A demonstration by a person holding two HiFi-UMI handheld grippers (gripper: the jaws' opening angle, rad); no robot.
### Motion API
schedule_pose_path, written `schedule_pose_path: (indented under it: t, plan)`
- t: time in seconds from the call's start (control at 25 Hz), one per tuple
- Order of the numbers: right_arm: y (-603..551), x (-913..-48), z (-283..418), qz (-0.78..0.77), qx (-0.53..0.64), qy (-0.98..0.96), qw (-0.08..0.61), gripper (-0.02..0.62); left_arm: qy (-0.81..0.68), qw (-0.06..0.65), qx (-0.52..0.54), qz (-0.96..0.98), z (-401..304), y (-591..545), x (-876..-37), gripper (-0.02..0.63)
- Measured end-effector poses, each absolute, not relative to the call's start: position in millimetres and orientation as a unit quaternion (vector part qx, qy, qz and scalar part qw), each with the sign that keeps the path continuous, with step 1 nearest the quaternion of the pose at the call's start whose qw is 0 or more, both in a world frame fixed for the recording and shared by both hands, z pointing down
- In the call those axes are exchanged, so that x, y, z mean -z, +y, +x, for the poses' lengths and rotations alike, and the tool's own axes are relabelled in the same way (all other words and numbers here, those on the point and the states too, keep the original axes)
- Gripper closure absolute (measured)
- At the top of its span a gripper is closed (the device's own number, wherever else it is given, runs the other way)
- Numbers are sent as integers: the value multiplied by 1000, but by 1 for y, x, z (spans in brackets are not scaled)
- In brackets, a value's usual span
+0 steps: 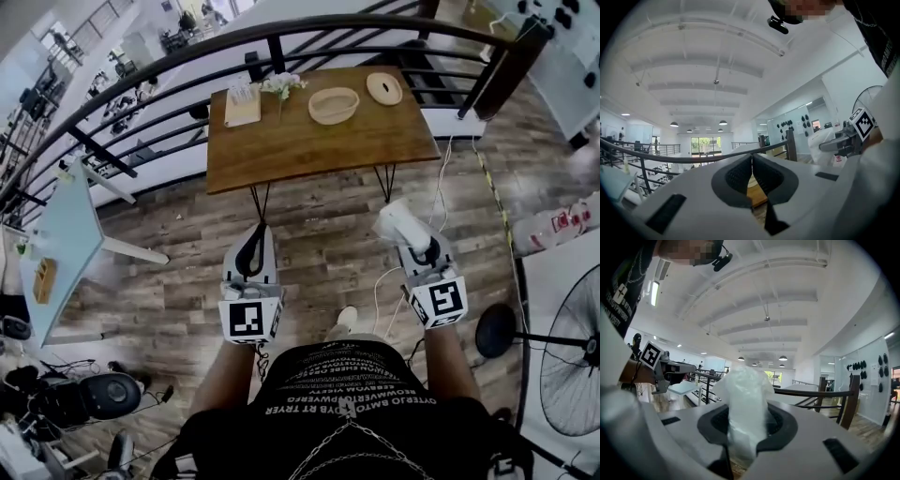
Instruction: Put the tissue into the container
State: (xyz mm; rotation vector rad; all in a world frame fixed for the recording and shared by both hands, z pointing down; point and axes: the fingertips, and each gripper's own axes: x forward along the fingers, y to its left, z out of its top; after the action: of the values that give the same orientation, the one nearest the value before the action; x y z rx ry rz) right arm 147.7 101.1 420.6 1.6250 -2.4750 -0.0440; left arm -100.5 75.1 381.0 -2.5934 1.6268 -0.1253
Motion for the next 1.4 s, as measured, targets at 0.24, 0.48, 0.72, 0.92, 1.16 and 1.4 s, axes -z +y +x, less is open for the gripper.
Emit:
schedule_pose_path:
  t: [0.24, 0.48, 0.72, 0.92, 1.16, 1.4]
  plan:
    - [79, -424, 168, 530, 18, -844, 87, 482, 539, 68, 44, -838, -72, 55, -378, 577]
    - [57, -424, 196, 521, 19, -849, 87, 482, 539, 65, 50, -838, -49, 43, -381, 577]
    - [42, -421, 201, 513, 23, -854, 82, 480, 550, 55, 68, -831, -58, 41, -391, 577]
    - [29, -420, 192, 508, 21, -858, 77, 481, 550, 54, 73, -830, -64, 31, -390, 577]
    - [-2, -418, 179, 505, 22, -859, 78, 480, 540, 58, 73, -837, -61, -6, -389, 577]
    - [-45, -420, 172, 503, 20, -859, 89, 482, 520, 50, 64, -850, -49, -59, -393, 577]
